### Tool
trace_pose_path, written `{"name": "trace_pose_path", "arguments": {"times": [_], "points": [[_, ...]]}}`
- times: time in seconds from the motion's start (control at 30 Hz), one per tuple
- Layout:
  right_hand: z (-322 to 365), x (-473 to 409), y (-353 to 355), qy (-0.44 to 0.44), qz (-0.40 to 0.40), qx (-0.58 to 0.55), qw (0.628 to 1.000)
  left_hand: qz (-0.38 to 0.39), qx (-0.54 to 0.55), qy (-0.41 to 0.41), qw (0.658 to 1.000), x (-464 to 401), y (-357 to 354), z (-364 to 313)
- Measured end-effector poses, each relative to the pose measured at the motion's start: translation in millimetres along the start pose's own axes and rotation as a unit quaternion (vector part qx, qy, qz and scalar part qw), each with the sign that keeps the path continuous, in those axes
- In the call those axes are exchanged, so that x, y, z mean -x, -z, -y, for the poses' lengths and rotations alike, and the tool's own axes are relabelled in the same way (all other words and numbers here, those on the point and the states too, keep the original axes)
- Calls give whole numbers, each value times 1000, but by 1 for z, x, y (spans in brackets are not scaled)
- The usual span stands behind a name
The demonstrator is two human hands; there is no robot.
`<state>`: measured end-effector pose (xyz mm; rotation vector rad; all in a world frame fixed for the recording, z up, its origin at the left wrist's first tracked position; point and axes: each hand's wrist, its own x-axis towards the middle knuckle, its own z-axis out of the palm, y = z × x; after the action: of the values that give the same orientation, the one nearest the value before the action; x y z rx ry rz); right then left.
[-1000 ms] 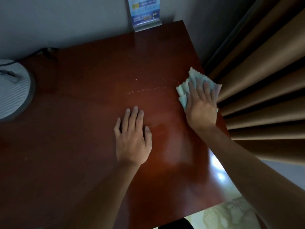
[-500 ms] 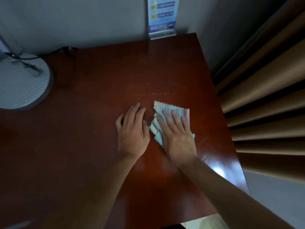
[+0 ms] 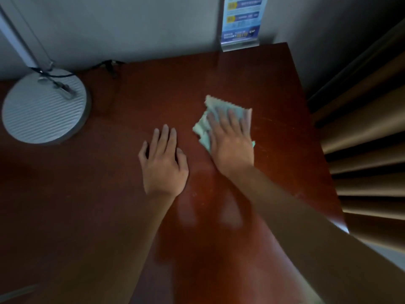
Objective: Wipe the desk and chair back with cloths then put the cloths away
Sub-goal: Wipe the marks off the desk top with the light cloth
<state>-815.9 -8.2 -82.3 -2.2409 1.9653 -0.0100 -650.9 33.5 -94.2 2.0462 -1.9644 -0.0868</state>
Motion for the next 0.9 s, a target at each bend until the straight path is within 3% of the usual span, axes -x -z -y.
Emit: {"name": "trace_pose_path", "arguments": {"times": [0.13, 0.27, 0.33, 0.4, 0.6, 0.67, 0.77, 0.83, 0.9], "points": [[3, -3, -2, -52, -13, -3, 999, -17, -21, -4, 1000, 0, -4, 3], [39, -1, -5, 68, 36, 2, 997, -5, -30, -11, 999, 0, -4, 2], [45, -12, -5, 76, 38, 9, 996, -7, -33, -11, 999, -1, -5, 3], [35, -16, -4, 45, 21, 17, 999, -11, -36, -9, 999, 0, -5, 4], [-20, -12, 5, -162, -33, -3, 986, -13, -34, -2, 999, -1, -3, 0], [8, 2, 1, -138, -43, 9, 990, -8, -31, -1, 999, -1, -2, 0], [51, 27, -10, -10, 10, 9, 1000, -3, -35, -8, 999, -1, -3, 1], [39, 23, -8, 23, 32, 17, 999, -6, -35, -12, 999, 0, -4, 3], [1, 8, -3, -11, 4, 39, 999, -7, -32, -13, 999, 1, -5, 3]]}}
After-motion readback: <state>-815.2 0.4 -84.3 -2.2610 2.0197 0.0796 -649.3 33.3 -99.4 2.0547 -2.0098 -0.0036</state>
